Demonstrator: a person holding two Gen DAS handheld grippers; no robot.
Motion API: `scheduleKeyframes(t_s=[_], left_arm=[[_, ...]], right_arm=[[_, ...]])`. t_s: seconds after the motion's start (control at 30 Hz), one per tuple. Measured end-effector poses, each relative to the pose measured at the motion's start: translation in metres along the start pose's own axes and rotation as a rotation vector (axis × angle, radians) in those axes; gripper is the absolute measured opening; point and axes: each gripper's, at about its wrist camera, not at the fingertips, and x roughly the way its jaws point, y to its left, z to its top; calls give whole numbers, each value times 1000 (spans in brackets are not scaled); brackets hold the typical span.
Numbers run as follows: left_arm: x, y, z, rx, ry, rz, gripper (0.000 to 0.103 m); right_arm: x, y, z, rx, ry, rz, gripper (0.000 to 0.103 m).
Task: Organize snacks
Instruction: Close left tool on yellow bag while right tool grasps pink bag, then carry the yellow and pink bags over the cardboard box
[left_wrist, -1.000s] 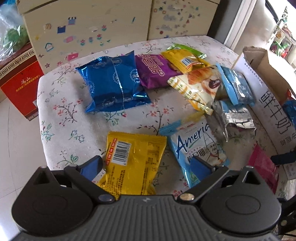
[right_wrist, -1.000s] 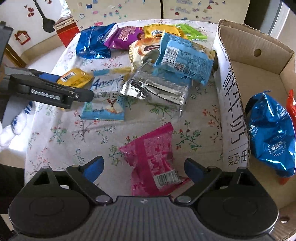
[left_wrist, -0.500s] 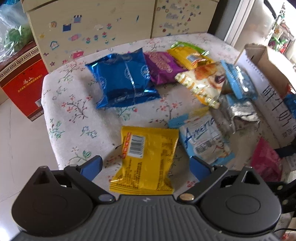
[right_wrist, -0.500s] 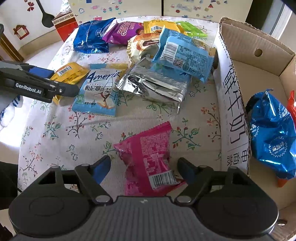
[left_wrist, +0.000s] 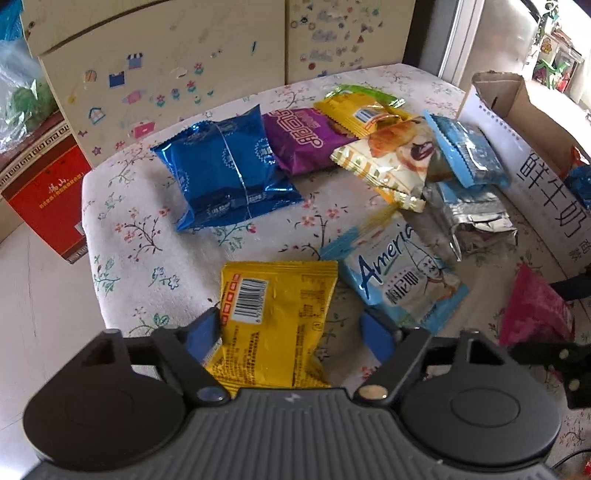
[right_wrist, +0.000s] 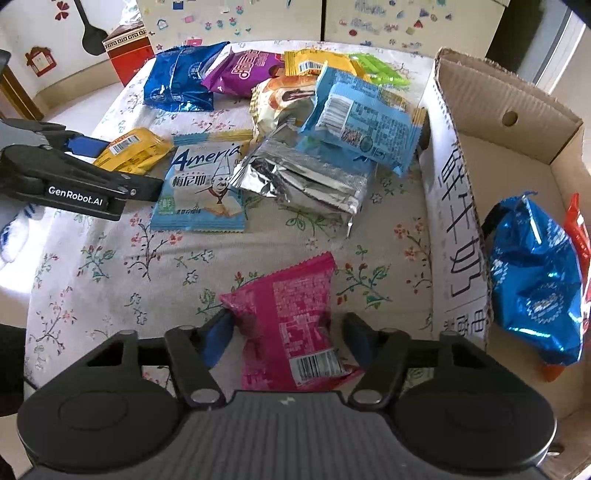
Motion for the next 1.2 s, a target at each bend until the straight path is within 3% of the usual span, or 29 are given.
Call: scheduleKeyframes(t_s=[0.17, 0.53, 0.83, 1.2], left_arm=[[-7, 5, 0, -40, -10, 33, 53], [-10, 1, -5, -60, -23, 52, 51], [-27, 1, -6, -141, -60, 6, 50], [-64, -5, 6, -221, -184, -62, 50]], right_arm=[[-2, -4, 1, 21, -15, 20, 49], [-10, -11, 3, 78, -48, 41, 47], [-17, -18, 8, 126, -85, 69, 47], [-44, -31, 14, 185, -178, 109, 47]])
